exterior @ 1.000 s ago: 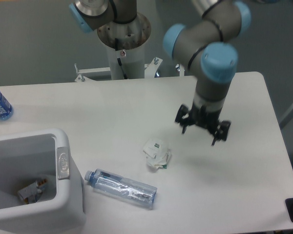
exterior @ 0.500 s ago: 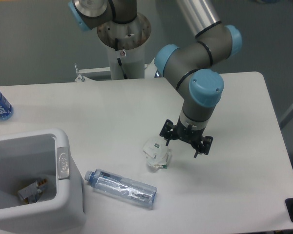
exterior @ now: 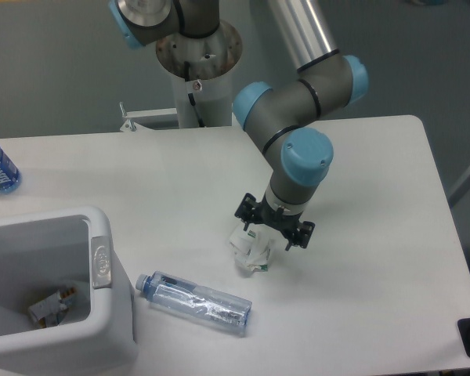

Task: Place the trash in the trash can
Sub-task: 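Lower the open gripper onto the crumpled white wrapper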

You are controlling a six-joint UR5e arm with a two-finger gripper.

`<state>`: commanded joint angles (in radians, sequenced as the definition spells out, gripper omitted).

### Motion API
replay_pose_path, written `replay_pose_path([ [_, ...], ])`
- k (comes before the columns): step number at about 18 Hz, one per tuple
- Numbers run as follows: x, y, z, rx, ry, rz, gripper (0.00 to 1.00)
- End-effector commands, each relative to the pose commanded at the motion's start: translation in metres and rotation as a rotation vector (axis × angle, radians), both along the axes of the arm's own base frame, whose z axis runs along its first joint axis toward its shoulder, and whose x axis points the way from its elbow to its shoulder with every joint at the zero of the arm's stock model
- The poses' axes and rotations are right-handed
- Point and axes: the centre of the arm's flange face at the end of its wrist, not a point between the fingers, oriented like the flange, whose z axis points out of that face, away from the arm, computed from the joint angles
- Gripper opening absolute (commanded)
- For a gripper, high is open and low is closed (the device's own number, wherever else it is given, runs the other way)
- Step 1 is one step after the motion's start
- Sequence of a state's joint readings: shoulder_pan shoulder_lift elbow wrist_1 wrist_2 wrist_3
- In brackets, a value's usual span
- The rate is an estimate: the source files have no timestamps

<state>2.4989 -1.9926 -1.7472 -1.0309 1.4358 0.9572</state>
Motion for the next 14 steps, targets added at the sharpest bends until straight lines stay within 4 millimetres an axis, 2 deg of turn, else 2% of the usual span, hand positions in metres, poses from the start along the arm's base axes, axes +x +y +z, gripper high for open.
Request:
replay_pose_path([
  [1,0.005,0.005,-0.003,0.002,0.006,-0.011,1.00],
  [4,0.004,0.003,-0.012,-0.022,0.046,-0.005,0.98],
  [5,0.004,0.004,-0.012,-0.028,0.050,-0.007,0.89],
  [7,0.003,0.003,-0.010,-0.028,0.054,0.011,0.63],
  [11,0.001,0.004,-0.006,-0.026,0.063,0.036,0.26],
  [13,0.001,0.004,-0.004,-0.025,0.066,0.034,0.05],
  [14,0.001,0.004,-0.002,-0.022,0.068,0.034,0.02],
])
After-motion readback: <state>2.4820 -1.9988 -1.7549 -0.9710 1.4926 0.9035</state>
